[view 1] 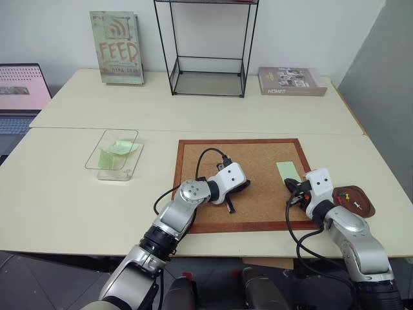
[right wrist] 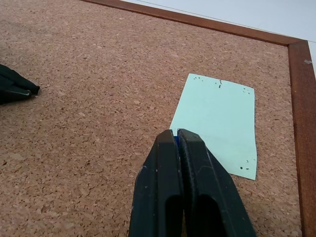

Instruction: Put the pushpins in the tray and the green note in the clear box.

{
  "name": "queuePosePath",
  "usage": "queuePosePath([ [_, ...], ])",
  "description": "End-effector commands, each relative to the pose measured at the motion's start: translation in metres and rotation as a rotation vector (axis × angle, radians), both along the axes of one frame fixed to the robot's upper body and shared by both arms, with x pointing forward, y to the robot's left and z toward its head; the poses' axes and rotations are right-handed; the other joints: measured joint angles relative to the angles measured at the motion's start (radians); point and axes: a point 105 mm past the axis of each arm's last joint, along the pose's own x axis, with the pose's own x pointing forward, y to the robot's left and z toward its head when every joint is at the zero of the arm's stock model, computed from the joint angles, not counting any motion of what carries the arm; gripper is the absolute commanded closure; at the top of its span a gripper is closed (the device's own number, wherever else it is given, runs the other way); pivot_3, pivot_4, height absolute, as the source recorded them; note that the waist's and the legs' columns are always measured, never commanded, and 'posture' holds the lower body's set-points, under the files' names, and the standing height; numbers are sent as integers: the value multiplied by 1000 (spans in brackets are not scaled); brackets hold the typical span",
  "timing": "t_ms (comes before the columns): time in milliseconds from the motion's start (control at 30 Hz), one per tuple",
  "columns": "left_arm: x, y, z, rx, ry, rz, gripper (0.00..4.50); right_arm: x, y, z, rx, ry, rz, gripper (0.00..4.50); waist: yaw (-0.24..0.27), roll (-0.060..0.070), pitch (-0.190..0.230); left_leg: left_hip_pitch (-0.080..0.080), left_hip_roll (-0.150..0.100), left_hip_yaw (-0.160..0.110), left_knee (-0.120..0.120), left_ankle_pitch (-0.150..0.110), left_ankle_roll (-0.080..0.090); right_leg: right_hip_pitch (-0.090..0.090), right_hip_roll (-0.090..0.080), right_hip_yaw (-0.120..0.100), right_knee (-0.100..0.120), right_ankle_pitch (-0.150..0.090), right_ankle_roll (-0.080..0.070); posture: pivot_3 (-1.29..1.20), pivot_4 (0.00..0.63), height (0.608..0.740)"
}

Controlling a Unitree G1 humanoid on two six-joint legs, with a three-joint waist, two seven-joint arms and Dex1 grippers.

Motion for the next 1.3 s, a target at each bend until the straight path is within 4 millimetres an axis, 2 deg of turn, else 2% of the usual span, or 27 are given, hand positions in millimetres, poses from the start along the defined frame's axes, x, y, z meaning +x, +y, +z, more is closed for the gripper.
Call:
queuePosePath([
  [33, 2, 13, -20, 64, 55, 55, 4500, 0, 2, 24, 14, -104, 11, 4470, 0, 0, 0, 0, 0, 0, 0, 0, 0, 0, 0, 0, 0, 0, 0, 0, 150, 740],
  [333, 3, 13, -20, 63, 53, 54, 4500, -3, 15, 54, 12, -193, 70, 4470, 0, 0, 0, 0, 0, 0, 0, 0, 0, 0, 0, 0, 1, 0, 0, 0, 150, 740],
  [467, 4, 10, -18, 44, 45, 58, 4500, -2, 15, 58, -2, -195, 79, 4470, 0, 0, 0, 0, 0, 0, 1, 0, 0, 0, 0, 0, 1, 0, 0, 0, 150, 740],
  [700, 5, -1, 10, -126, 32, 29, 4500, -3, 15, 72, -27, -217, 106, 4470, 0, 0, 0, 0, 0, 0, 1, 0, 0, 0, 0, 0, 1, 0, 0, 0, 150, 740],
  [800, 2, -2, 26, -212, 60, -7, 4031, -6, 14, 80, -43, -226, 131, 4500, 0, 0, 1, -1, 0, 0, 0, 0, 0, -1, 0, 0, 1, 0, 0, 0, 150, 740],
  [933, 10, 5, 48, -277, 37, -9, 3234, -12, 13, 90, -55, -224, 182, 4500, 1, -1, 1, -2, -2, -1, 0, -1, -1, -4, 0, 1, 8, 0, 0, 0, 150, 740],
  [1067, 5, 4, 70, -311, 30, -131, 2480, -17, 16, 98, -62, -210, 243, 4500, 1, -1, 2, -3, -2, -2, -2, -1, -1, -7, 0, 0, 10, 2, 3, 0, 150, 740],
  [1300, 0, -9, 86, -341, 30, -229, 1000, -17, 21, 111, -66, -192, 311, 4500, 1, -1, 2, -3, -2, -2, -2, -1, -1, -6, 0, 0, 10, 1, 2, 0, 150, 740],
])
